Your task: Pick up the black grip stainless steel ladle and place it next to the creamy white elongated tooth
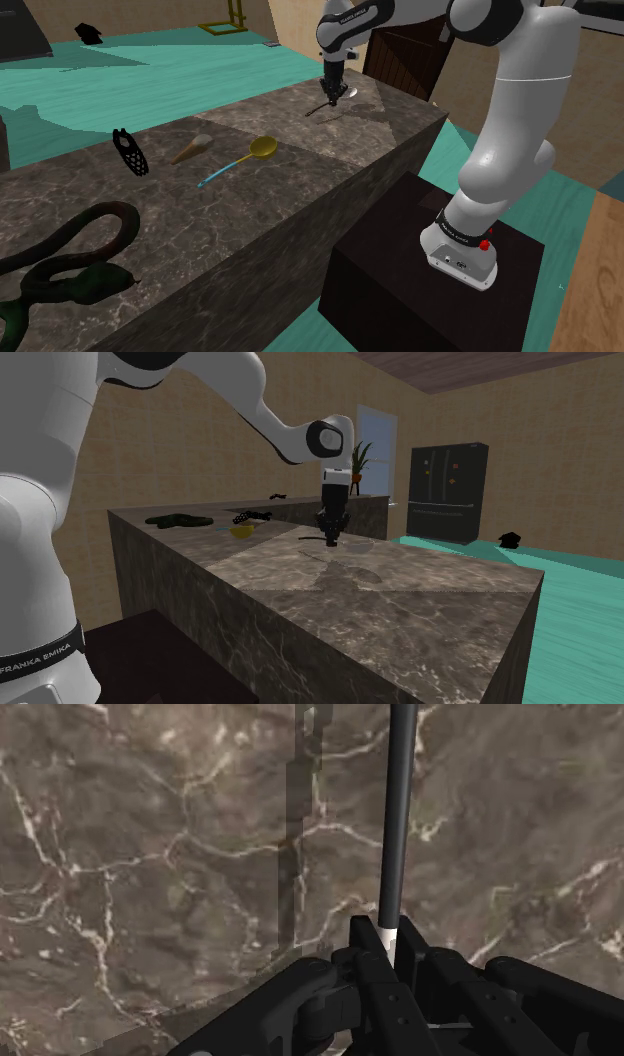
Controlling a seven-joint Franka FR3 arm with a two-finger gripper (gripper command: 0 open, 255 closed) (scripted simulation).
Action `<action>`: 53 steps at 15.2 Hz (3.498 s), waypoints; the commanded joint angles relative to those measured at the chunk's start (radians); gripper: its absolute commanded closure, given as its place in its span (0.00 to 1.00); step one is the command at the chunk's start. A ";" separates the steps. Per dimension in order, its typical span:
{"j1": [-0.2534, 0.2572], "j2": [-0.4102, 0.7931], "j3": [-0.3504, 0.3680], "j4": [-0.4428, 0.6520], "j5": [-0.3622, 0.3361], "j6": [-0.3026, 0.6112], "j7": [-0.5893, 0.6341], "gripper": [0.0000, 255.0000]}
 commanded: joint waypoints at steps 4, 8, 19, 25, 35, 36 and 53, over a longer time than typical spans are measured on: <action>-0.002 -0.025 0.001 0.034 0.004 -0.059 -0.006 1.00; -0.002 -0.041 0.001 0.066 0.006 -0.107 -0.009 1.00; 0.033 -0.112 0.025 0.064 0.014 -0.179 0.044 1.00; 0.103 -0.188 0.077 -0.040 0.026 -0.154 0.164 1.00; 0.225 -0.244 0.175 -0.115 0.048 -0.138 0.378 1.00; 0.237 -0.245 0.185 -0.116 0.050 -0.137 0.401 1.00; 0.477 -0.104 0.346 0.050 0.015 -0.170 0.803 1.00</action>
